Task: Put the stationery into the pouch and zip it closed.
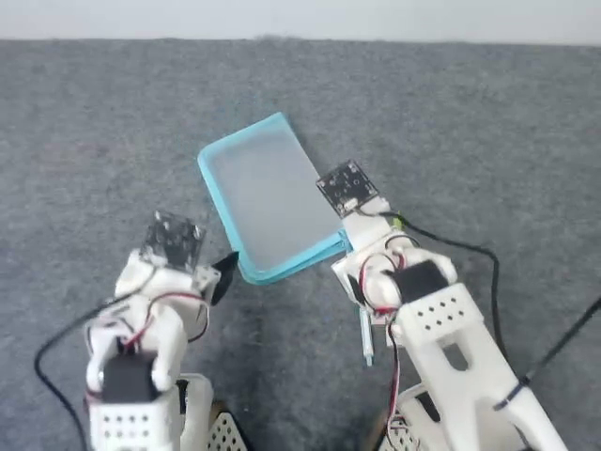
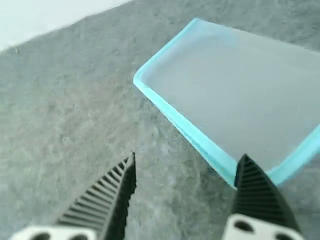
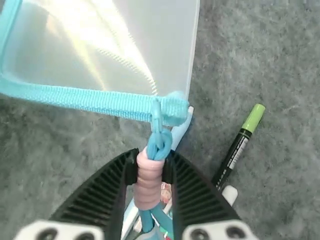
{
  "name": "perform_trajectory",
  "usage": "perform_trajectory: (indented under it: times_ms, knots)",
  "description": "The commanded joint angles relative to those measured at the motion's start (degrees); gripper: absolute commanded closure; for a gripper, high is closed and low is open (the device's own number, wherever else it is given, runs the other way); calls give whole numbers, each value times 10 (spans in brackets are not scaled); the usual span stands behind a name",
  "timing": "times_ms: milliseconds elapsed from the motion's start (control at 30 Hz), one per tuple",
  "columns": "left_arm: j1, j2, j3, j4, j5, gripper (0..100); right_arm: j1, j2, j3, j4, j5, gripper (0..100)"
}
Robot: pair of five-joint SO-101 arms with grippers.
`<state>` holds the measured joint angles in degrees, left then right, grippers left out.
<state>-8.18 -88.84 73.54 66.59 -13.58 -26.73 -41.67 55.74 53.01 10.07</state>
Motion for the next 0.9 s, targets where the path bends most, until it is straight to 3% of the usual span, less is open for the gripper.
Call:
perform_trajectory:
  times_ms: [0, 133, 367, 533, 733, 867]
  knots:
    - [31, 199, -136, -62, 65, 695, 4, -70, 14, -32, -6, 992]
    - [33, 319, -158, -152, 159, 696, 5, -144, 19, -8, -3, 992]
    - [36, 464, -103, -305, 179, 754, 6, -215, -74, 92, 14, 992]
    - [79, 541, -104, -329, 178, 754, -4, -145, -222, 132, 14, 992]
    - [191, 559, -100, -331, 183, 754, -80, -5, -354, 140, 13, 992]
    - [200, 560, -100, -331, 184, 754, -139, 29, -396, 175, 12, 992]
